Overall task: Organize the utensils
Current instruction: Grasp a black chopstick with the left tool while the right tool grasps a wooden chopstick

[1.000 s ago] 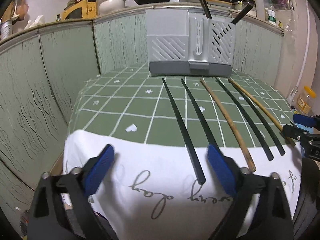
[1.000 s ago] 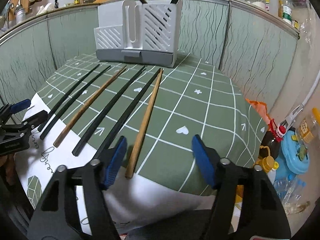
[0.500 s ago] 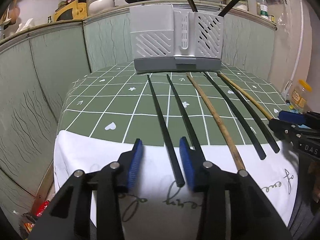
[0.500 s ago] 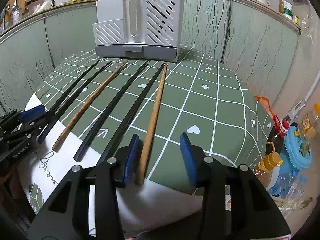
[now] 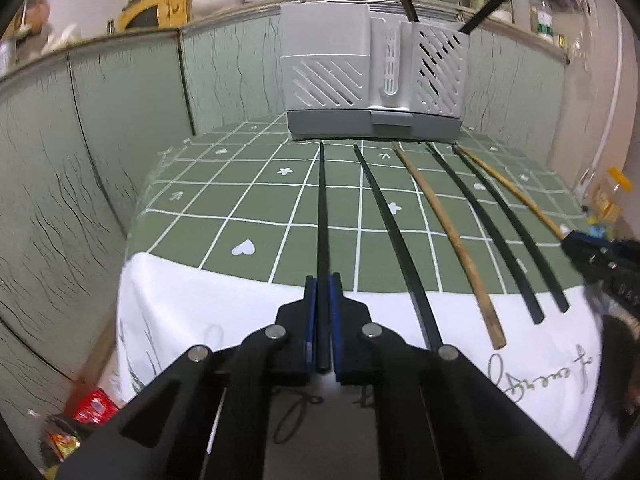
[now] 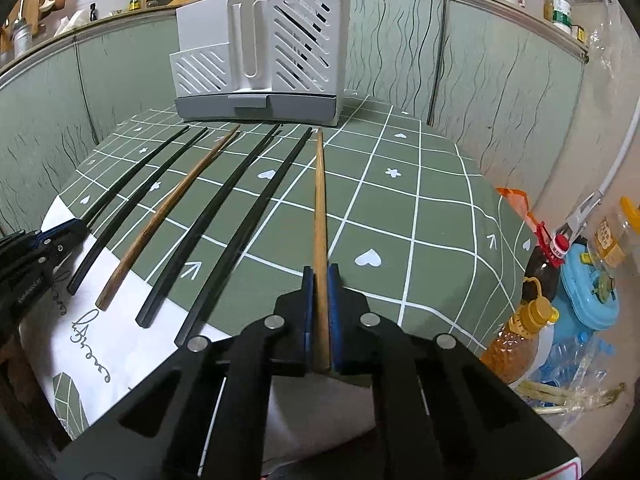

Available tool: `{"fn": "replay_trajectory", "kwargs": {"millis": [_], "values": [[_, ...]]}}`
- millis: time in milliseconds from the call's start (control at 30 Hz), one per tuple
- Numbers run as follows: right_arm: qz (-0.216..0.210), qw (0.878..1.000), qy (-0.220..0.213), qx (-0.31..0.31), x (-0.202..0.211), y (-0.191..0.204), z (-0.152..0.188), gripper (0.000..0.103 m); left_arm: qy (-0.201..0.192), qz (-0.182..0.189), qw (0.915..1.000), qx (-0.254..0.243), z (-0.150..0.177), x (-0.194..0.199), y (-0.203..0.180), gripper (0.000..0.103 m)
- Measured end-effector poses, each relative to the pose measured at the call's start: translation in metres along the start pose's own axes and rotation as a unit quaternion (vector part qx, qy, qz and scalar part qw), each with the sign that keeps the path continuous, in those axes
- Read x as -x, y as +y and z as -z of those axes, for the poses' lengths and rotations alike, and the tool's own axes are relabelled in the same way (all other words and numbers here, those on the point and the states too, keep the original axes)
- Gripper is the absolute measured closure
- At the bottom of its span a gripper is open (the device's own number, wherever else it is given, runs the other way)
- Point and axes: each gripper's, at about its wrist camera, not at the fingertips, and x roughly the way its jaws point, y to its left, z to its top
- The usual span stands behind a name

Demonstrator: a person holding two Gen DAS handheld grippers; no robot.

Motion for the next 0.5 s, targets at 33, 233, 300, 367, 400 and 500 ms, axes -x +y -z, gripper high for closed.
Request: {"fn": "replay_trajectory", "kwargs": {"millis": [33,233,300,367,400,500], "values": [[-0.002,1.000,0.000,-0.001,0.000,0.000,0.000,0.097,0.002,0.003,1.0000,0.001,0.000,0.000,0.001,0.096],[-0.010,1.000,-0.004,-0.007,0.009,-0.004,0.001,0.097,0.002,0.013,0.9999,0.005,-0.002,0.007,0.007,0.095],[-0.013,1.000,-0.008,-0.009,0.013,-0.006,0.000,0.097,-0.002,0.015,0.9999,0.005,-0.004,0.013,0.009,0.095],[-0.017,1.000,-0.014,-0.014,0.019,-0.009,-0.003,0.097,-0.009,0.019,0.9998,0.005,-0.007,0.019,0.011,0.095],[-0.018,1.000,-0.017,-0.014,0.022,-0.009,-0.005,0.097,-0.014,0.021,0.9997,0.004,-0.009,0.023,0.012,0.095],[-0.020,0.999,-0.024,-0.015,0.030,-0.012,-0.011,0.096,-0.024,0.025,0.9994,0.003,-0.016,0.033,0.014,0.095]]}}
